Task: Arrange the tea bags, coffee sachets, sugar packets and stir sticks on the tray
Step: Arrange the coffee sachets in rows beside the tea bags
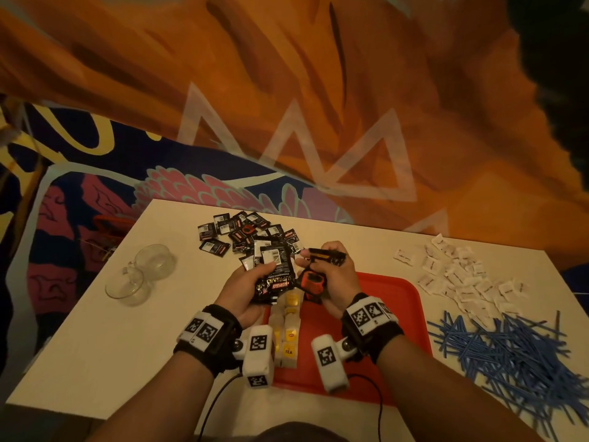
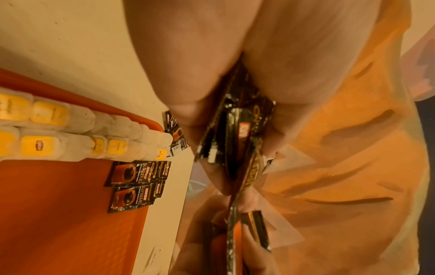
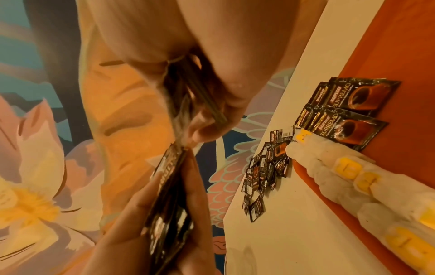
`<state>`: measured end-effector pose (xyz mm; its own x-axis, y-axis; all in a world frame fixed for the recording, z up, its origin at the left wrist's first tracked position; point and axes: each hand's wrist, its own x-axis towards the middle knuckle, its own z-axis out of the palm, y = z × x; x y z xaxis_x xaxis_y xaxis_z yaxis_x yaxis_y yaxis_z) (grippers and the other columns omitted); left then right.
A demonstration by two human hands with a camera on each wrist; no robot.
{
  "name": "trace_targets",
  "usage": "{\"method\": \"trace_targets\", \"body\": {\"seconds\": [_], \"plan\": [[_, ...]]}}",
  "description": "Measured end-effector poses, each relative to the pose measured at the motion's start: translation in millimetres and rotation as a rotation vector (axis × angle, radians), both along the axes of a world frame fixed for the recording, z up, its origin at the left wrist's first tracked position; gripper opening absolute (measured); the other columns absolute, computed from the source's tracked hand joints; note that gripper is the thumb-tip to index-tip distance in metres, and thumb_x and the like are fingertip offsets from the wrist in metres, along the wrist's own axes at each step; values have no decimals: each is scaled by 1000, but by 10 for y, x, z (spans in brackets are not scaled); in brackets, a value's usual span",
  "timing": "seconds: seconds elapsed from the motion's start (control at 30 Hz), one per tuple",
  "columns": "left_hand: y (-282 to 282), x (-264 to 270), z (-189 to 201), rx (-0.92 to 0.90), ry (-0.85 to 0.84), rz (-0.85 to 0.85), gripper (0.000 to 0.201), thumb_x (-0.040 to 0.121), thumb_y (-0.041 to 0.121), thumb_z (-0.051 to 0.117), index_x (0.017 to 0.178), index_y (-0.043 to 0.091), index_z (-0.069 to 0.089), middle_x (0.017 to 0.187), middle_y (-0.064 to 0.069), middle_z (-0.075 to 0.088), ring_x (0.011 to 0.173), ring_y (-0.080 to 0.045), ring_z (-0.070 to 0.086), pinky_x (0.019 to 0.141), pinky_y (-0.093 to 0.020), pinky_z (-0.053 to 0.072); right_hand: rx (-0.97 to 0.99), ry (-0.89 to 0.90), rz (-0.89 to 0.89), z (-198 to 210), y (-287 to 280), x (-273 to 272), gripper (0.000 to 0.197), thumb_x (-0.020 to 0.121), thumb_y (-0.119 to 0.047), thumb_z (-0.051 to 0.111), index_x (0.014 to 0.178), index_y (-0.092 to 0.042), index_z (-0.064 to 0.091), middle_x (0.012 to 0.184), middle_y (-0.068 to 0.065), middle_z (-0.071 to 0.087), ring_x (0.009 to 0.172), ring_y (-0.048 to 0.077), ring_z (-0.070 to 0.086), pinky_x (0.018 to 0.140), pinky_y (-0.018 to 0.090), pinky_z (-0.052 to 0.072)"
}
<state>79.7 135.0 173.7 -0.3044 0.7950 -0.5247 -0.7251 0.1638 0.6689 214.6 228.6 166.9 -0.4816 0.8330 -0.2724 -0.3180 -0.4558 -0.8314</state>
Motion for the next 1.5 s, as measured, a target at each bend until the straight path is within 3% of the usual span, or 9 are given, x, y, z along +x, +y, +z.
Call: {"method": "trace_targets", "body": {"seconds": [0.1, 0.23, 0.33, 0.5, 0.67, 0.83, 1.2, 1.37, 1.5], "plan": [[-20, -7, -5, 18, 30, -11, 25, 95, -2, 56, 119, -1, 62, 93, -17, 76, 76, -26, 75, 57, -30, 58, 23, -68, 23, 46, 34, 28, 32, 93, 8, 50, 110, -19, 55, 77, 17, 59, 60, 24, 56, 55, 33, 55], [-39, 58, -3, 73, 45, -30, 39, 90, -3, 58, 129, 0, 59, 112, -20, 72, 92, -30, 73, 65, -33, 59, 106, -288, 199, 35, 54, -7, 17, 84, -23, 75, 91, -22, 60, 90, 15, 55, 60, 19, 48, 42, 22, 39], [-40, 94, 17, 91, 58, -36, 46, 85, 4, 63, 130, -2, 58, 114, -22, 71, 94, -30, 73, 65, -33, 59, 169, -430, 282, 7, 38, -45, 40, 64, -37, 88, 86, -19, 60, 85, 9, 59, 72, 26, 58, 56, 35, 49], [-57, 85, 11, 60, 0, -29, 44, 90, 23, 60, 127, -1, 60, 112, -22, 70, 88, -31, 72, 60, -35, 59, 292, -467, 277, 16, -9, -20, 26, 81, -3, 76, 73, -16, 55, 51, -13, 58, 58, 5, 61, 62, 27, 53], [-51, 41, -54, -1, 46, 3, 27, 99, 3, 53, 126, 1, 57, 117, -27, 68, 85, -35, 73, 62, -43, 62, 508, -609, 129, 46, -11, -20, 14, 82, -8, 75, 83, -17, 63, 82, 5, 67, 78, 25, 65, 75, 42, 57], [-62, 11, -43, 4, -25, -9, 25, 99, -1, 48, 121, 5, 57, 105, -25, 72, 85, -38, 74, 67, -46, 63, 869, -599, -33, 224, 91, 27, 31, 86, -2, 65, 86, -33, 63, 87, -22, 63, 88, 0, 57, 79, 12, 43], [-40, -2, -53, 35, -140, -73, 35, 87, 16, 62, 119, 4, 62, 103, -20, 72, 88, -32, 72, 60, -40, 61, 1311, -787, 311, 17, 148, 47, 32, 77, 7, 69, 82, -23, 76, 123, -4, 58, 113, 14, 36, 95, 24, 28], [10, 5, -90, 66, 35, -17, 34, 89, 0, 61, 122, 5, 62, 102, -20, 74, 83, -30, 74, 59, -37, 60, 855, -557, 179, 5, 99, 20, 50, 80, 10, 56, 102, -33, 67, 116, -5, 57, 108, 11, 51, 96, 33, 44], [54, 37, -95, 158, 88, -26, 35, 93, -2, 57, 126, 7, 60, 113, -17, 72, 94, -29, 72, 66, -36, 60, 244, -356, 125, 44, 17, -47, 23, 71, -31, 72, 90, -37, 62, 109, 12, 62, 97, 39, 60, 82, 60, 49]]}}
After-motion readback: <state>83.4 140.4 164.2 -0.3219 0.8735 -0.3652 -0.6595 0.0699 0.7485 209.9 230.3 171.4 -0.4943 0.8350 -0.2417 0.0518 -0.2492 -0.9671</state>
